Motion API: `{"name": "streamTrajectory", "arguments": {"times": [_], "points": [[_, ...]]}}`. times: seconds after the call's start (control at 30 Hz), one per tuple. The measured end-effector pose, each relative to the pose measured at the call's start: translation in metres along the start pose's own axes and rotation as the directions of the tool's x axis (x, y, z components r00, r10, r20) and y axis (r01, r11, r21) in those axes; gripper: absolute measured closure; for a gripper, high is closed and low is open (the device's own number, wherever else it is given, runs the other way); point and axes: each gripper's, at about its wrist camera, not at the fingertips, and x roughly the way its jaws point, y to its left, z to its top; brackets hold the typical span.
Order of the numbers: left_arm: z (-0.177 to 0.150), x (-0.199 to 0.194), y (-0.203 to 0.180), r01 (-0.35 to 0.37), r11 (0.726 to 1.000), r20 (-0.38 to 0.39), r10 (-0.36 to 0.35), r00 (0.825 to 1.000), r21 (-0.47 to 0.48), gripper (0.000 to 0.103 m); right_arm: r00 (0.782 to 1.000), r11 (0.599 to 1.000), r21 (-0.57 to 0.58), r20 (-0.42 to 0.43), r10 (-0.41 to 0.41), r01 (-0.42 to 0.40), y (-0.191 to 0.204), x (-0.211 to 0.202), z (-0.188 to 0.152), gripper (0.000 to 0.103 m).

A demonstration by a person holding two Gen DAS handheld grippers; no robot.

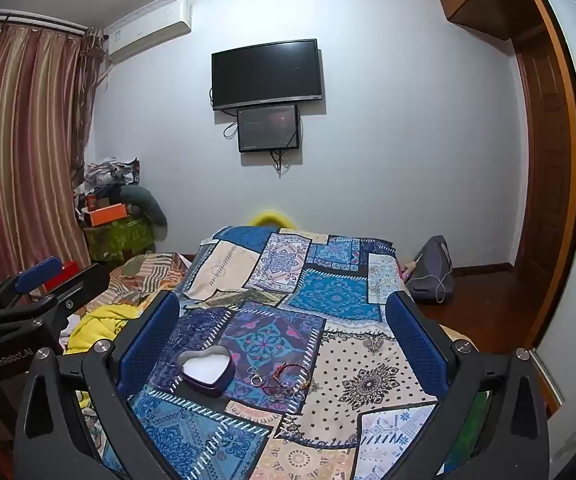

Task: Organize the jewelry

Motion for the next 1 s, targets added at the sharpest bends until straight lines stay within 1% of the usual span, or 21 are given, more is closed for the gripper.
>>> {"name": "streamTrajectory", "arguments": {"times": [0.4,0.9,1.0], "points": [[0.0017,-0.0002,0.0013,-0.018,1.0,0.002,0.018,1.0,-0.009,0.0,1.0,1.0,0.0,0.004,0.003,-0.003,0.0046,-0.0015,-0.0046,0.001],[0.0032,-0.003,0.0074,-0.021,1.0,0.002,0.021,1.0,0.002,0.0,1.0,1.0,0.002,0.0,0.003,-0.003,0.0063,0.0003,-0.0018,0.001],[0.0003,-0.0009,0.0031,-0.023,1.0,0.001,0.023,1.0,0.009,0.0,1.0,1.0,0.002,0.0,0.005,-0.005,0.0058,0.0003,-0.002,0.001]]}}
